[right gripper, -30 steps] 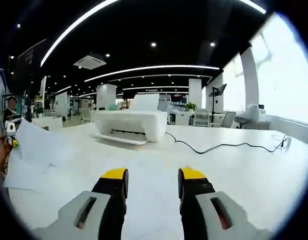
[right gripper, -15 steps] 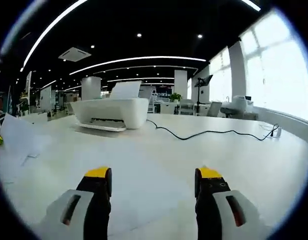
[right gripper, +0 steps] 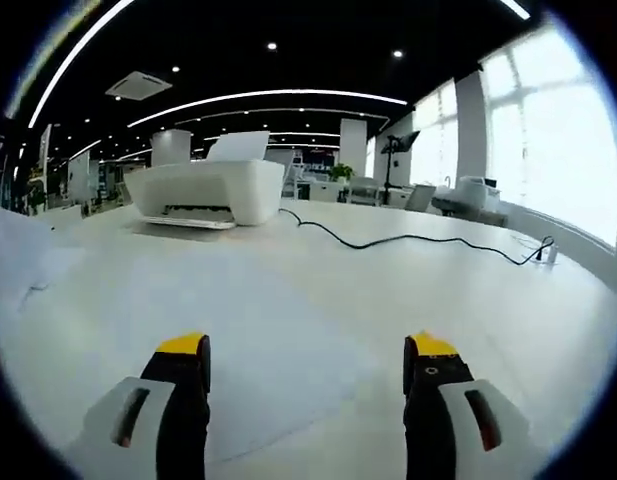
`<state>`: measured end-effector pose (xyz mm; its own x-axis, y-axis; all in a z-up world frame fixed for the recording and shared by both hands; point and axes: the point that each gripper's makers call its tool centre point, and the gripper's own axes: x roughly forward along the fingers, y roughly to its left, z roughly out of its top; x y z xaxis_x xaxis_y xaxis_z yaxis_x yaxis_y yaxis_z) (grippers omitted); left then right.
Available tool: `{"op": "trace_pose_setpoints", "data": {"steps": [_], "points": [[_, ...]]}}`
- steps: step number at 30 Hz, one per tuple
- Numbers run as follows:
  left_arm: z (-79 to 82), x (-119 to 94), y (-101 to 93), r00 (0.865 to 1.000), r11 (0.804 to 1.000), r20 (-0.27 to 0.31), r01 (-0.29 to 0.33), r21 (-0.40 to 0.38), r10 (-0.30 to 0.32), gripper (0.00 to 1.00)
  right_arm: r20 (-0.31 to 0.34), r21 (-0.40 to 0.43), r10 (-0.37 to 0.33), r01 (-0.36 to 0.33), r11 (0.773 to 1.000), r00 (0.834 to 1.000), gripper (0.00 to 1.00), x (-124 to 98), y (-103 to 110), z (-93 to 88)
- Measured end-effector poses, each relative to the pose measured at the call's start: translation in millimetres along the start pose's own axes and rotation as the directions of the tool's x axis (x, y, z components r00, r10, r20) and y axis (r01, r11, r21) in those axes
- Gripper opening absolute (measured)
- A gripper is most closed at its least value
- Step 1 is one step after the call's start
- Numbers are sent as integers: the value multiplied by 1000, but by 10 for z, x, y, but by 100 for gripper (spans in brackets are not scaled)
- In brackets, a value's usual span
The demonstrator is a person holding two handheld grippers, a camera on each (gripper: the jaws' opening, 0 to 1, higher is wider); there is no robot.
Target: Organize the stack of printing papers by aligning and flattening the scattered papers on the table
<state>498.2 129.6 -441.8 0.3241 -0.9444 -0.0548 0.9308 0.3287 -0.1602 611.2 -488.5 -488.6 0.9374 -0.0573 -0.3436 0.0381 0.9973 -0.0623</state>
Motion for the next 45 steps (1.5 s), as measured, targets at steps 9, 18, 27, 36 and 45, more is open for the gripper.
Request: {"op": "trace_pose_setpoints", "data": {"steps": [9,18,27,36,45], "points": [[0,3,-14,1000,1000,1,3,1,-3,7,-51,17,-3,4,1000,999,75,80,-65,-103],[3,11,-36,1000,1000,4,3,5,-3,7,-73,76,2,3,997,997,73,92,-59,-149],[13,6,-35,1000,1000,7,6,7,-6,7,-58,74,-7,12,997,998,64,55,-11,-139],[20,-7,-22,1000,1000,10,7,10,-7,7,-47,59,27,-24,998,999,43,23,115,-149],[20,-8,-24,1000,1000,11,8,11,-8,7,-44,34,47,-45,998,998,16,-56,178,-148]]}}
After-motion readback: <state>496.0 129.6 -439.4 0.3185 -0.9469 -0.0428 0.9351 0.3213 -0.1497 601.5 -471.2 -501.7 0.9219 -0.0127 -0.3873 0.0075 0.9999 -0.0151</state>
